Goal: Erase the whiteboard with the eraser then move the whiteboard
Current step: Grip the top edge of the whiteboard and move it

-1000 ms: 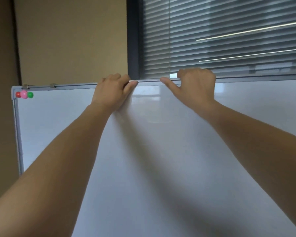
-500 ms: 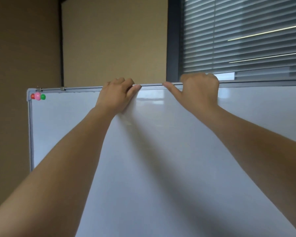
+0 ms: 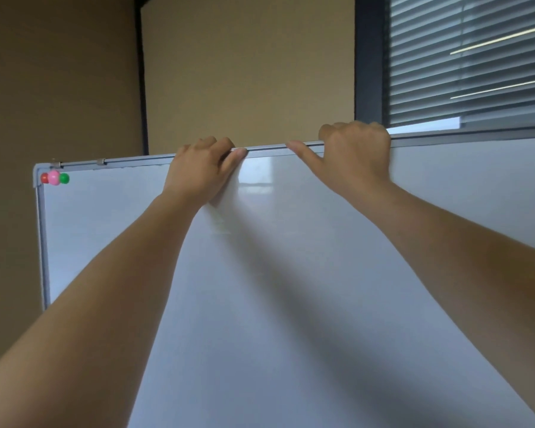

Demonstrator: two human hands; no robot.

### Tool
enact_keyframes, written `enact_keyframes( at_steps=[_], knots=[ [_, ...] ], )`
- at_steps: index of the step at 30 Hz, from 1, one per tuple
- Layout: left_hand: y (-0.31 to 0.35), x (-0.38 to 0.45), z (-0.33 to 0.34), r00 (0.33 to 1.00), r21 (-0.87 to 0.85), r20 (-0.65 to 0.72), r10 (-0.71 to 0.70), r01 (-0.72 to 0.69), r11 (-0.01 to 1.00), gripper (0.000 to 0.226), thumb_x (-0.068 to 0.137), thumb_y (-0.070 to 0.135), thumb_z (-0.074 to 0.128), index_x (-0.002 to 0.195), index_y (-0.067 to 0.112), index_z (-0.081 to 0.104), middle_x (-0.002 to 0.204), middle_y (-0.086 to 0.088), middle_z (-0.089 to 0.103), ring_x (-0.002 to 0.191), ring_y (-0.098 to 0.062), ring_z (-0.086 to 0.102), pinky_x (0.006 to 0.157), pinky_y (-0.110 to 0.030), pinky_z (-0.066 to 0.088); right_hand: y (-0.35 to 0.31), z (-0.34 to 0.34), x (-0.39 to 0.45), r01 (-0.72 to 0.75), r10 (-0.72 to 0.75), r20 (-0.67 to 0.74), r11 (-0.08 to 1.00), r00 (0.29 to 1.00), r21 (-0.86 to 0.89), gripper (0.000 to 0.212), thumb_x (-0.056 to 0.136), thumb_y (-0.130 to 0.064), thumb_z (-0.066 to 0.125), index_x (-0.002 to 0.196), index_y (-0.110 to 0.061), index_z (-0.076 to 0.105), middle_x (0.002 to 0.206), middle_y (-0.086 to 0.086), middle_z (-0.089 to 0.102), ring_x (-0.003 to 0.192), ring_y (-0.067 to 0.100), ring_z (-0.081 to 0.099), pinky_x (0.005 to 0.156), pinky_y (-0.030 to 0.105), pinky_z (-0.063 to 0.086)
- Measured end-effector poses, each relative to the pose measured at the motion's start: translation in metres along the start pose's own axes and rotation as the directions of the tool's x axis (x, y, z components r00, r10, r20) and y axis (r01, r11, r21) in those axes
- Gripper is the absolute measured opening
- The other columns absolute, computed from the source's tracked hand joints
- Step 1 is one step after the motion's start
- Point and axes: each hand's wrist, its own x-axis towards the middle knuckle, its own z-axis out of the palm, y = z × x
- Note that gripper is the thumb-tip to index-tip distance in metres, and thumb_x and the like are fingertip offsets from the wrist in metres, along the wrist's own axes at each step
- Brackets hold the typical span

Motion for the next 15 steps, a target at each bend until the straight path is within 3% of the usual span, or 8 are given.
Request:
enact_keyframes(
  at_steps=[2, 6, 11, 15],
  knots=[
    [-0.018, -0.003, 0.002, 0.999, 0.016, -0.034, 0.006, -0.005, 1.000, 0.061, 0.091, 0.055, 0.026, 0.102, 0.009, 0.064, 0.095, -0.014, 0.062, 0.098, -0.035, 0.054, 0.084, -0.038, 0.033, -0.017, 0.008, 0.003, -0.016, 0.015, -0.041, 1.000, 0.999, -0.009, 0.060, 0.087, -0.067, 0.029, 0.055, -0.016, 0.036, 0.049, 0.001, 0.029, 0.047, 0.021, 0.029, 0.056, 0.030, 0.020],
    [-0.059, -0.012, 0.001, 0.997, 0.058, -0.071, 0.002, 0.002, 0.998, 0.075, 0.085, 0.063, 0.016, 0.100, 0.009, 0.065, 0.091, -0.012, 0.061, 0.094, -0.034, 0.053, 0.082, -0.037, 0.032, -0.055, 0.025, 0.010, -0.004, 0.000, 0.061, 0.997, 0.998, 0.071, 0.060, 0.091, -0.067, 0.031, 0.063, -0.015, 0.043, 0.057, 0.004, 0.040, 0.056, 0.023, 0.035, 0.061, 0.032, 0.022],
    [-0.113, -0.025, -0.009, 0.996, 0.105, -0.083, -0.012, 0.021, 0.994, 0.072, 0.086, 0.061, 0.018, 0.096, 0.008, 0.065, 0.086, -0.013, 0.060, 0.089, -0.035, 0.053, 0.076, -0.033, 0.027, -0.111, 0.056, 0.018, -0.009, 0.017, -0.148, 0.999, 0.989, 0.052, 0.063, 0.084, -0.064, 0.033, 0.047, -0.016, 0.050, 0.043, 0.003, 0.047, 0.040, 0.021, 0.043, 0.056, 0.025, 0.021],
    [-0.154, -0.032, -0.019, 0.994, 0.111, -0.104, -0.030, 0.042, 0.993, 0.063, 0.087, 0.057, 0.023, 0.083, 0.007, 0.061, 0.073, -0.006, 0.048, 0.079, -0.036, 0.052, 0.073, -0.033, 0.025, -0.155, 0.078, 0.027, -0.001, 0.022, -0.203, 0.995, 0.979, 0.104, 0.064, 0.084, -0.065, 0.033, 0.048, -0.016, 0.052, 0.044, 0.002, 0.050, 0.042, 0.022, 0.049, 0.055, 0.026, 0.022]
  ],
)
